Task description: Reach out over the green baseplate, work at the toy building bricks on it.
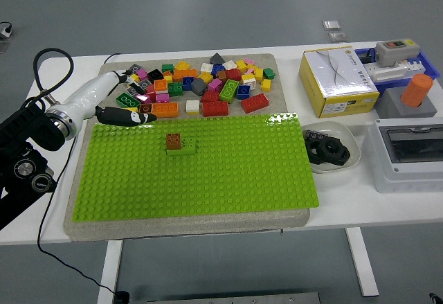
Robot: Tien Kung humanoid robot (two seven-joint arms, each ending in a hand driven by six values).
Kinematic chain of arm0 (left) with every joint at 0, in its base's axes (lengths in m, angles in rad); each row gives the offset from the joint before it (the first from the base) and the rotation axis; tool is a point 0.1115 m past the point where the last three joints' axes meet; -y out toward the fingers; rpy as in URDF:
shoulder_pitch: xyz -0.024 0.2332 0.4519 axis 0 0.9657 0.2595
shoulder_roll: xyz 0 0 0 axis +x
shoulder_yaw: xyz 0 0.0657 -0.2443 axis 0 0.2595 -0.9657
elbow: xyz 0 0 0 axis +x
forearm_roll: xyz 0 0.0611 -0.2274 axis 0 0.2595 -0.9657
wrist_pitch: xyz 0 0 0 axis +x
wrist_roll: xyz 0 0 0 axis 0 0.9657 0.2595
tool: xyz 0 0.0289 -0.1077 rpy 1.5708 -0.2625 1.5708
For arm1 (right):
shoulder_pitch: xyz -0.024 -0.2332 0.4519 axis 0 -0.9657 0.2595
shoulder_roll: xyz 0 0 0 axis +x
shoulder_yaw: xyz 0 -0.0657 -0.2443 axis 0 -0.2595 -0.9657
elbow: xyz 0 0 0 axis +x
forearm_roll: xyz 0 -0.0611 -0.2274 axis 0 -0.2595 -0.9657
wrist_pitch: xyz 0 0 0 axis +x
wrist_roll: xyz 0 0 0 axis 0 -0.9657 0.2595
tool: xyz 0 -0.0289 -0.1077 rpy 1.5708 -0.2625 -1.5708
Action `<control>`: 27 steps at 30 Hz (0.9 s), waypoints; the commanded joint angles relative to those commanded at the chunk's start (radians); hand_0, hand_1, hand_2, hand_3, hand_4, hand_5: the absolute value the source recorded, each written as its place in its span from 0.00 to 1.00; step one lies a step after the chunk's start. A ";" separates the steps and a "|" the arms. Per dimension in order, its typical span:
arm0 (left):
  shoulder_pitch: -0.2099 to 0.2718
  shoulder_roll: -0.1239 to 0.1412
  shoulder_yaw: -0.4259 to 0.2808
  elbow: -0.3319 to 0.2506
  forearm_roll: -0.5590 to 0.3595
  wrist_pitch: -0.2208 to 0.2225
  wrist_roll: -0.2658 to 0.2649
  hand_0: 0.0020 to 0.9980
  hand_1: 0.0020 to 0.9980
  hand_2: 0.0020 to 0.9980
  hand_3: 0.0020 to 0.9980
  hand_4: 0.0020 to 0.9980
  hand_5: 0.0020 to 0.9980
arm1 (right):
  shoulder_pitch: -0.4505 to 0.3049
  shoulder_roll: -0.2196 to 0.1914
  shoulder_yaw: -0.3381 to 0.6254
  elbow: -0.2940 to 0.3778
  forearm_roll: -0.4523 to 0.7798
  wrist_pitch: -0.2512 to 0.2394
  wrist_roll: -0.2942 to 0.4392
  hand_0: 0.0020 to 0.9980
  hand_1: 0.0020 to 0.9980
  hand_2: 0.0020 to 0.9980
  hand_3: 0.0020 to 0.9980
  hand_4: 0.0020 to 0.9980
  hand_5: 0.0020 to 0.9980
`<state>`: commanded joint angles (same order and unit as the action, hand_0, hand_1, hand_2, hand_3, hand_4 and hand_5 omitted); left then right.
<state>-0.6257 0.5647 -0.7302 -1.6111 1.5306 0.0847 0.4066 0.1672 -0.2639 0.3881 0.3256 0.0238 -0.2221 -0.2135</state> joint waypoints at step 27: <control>-0.018 -0.186 0.202 0.325 0.171 0.102 -0.058 1.00 1.00 0.98 0.58 0.70 1.00 | 0.007 0.000 0.010 0.000 -0.020 0.001 -0.006 0.68 0.67 0.69 0.77 0.90 0.96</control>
<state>-0.6438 0.3783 -0.5286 -1.2862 1.7014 0.1864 0.3483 0.1742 -0.2641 0.3981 0.3255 0.0038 -0.2216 -0.2198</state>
